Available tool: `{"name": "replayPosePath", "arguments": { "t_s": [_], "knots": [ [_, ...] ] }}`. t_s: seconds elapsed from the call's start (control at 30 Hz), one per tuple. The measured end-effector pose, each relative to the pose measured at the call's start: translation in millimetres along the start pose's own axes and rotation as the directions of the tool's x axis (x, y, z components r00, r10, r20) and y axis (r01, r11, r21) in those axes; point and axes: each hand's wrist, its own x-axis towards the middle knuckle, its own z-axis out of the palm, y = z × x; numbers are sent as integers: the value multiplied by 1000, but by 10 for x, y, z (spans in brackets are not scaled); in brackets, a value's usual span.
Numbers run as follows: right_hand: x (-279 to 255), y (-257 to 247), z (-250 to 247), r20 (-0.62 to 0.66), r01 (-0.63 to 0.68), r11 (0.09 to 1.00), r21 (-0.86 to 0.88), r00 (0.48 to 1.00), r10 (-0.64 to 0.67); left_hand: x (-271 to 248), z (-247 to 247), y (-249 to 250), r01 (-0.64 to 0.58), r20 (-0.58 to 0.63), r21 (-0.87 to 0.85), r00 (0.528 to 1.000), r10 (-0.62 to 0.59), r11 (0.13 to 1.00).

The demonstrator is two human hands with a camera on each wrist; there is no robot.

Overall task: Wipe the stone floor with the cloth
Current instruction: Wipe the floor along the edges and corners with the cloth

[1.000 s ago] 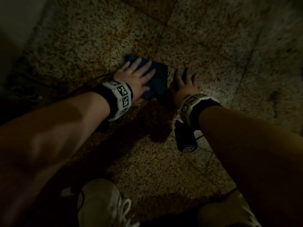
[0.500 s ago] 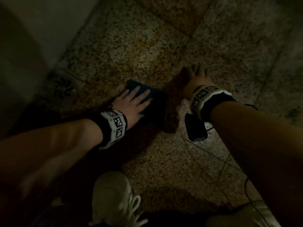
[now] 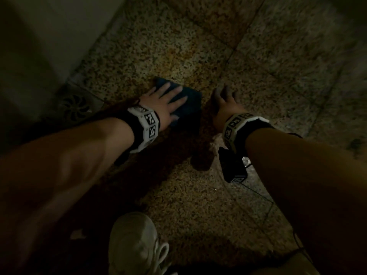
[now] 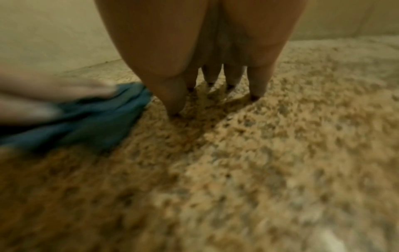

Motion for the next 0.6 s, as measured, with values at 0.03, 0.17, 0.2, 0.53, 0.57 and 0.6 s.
{"name": "replayPosePath", "arguments": {
  "t_s": [0.03,0.17,0.2,0.53,0.57,0.6],
  "knots": [
    [0,-8,0,6,3,1000,11,1000,-3,74,-110,-10,11,5,-17,1000,-11,1000],
    [36,29,27,1,33,999,9,999,-33,342,-365,-41,-1,-18,-91,1000,-1,996],
    [36,38,36,-4,42,999,12,999,-42,364,-379,-37,-2,-21,-107,1000,0,994],
    [-49,-76,-94,25,-17,990,-141,999,21,-4,6,-83,33,-44,-76,998,-36,997],
    [-65,-138,-135,22,-33,985,-172,999,37,-68,78,-115,33,-39,-76,999,-36,997],
    [-68,-197,-162,10,-46,982,-185,999,49,-132,154,-146,33,-39,-81,999,-36,996]
  ]
}}
